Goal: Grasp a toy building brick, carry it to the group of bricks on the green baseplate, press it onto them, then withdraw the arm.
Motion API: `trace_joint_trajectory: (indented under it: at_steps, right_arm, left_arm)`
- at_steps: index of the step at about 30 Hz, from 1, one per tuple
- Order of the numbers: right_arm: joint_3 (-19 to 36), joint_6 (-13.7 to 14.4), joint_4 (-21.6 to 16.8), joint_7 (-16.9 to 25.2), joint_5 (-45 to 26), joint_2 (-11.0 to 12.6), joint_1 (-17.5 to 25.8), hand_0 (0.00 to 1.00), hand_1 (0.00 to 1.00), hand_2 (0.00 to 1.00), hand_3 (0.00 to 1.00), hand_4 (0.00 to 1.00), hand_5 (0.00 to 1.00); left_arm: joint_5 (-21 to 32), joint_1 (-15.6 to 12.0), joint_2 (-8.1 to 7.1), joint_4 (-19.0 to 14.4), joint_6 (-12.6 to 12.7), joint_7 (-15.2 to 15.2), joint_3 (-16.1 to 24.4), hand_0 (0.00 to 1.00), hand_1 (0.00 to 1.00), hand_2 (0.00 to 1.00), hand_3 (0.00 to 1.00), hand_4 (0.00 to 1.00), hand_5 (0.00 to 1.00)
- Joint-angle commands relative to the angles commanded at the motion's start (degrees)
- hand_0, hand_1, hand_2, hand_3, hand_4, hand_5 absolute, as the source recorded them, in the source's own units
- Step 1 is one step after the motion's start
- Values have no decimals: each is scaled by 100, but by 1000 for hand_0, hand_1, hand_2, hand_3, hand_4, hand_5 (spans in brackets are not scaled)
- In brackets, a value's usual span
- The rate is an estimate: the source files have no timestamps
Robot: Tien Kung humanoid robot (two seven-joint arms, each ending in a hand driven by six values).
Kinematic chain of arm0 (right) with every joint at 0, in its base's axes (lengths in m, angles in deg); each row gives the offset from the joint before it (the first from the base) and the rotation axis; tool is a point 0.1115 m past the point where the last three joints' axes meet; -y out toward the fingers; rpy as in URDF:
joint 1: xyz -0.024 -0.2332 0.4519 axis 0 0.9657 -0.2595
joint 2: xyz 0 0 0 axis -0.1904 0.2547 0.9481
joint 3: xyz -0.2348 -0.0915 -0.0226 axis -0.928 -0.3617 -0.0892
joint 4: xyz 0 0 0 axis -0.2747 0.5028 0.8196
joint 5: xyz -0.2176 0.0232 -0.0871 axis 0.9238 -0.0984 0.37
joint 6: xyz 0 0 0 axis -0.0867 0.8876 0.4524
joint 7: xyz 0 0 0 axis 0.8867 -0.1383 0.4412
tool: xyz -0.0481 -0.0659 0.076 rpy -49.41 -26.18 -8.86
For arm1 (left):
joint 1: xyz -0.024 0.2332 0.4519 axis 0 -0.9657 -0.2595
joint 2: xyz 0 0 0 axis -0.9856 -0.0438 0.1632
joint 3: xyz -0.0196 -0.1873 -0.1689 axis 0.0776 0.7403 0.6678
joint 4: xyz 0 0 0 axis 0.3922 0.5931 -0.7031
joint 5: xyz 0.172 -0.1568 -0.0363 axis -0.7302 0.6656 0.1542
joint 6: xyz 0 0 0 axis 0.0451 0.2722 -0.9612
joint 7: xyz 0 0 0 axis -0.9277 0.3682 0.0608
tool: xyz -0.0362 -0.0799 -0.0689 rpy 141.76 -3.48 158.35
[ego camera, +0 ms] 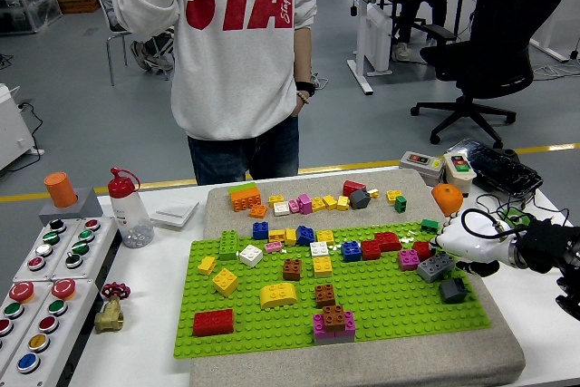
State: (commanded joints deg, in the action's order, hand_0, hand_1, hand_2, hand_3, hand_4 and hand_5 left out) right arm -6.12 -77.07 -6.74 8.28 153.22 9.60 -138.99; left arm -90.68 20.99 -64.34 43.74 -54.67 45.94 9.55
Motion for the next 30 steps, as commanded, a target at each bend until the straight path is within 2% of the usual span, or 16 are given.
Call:
trace_joint_trajectory:
  at_steps: [4, 5, 30]
  right_arm:
    - [42, 13, 5, -2, -3, 2, 14, 745, 708, 704, 734, 608, 15]
    - [51, 19, 2, -2, -4, 6, 16, 742, 699, 689, 706, 605, 21]
    - [90, 8, 47, 30, -162, -22, 66, 738, 690, 683, 704, 599, 45]
  left_arm:
    - [-20, 9, 1, 2, -1, -2, 11, 634, 597, 610, 418, 336, 978]
    - [-24, 10, 1, 2, -1, -3, 14, 633, 597, 609, 418, 336, 978]
    - [-54, 50, 1, 7, 0, -8, 32, 632, 597, 611, 418, 335, 978]
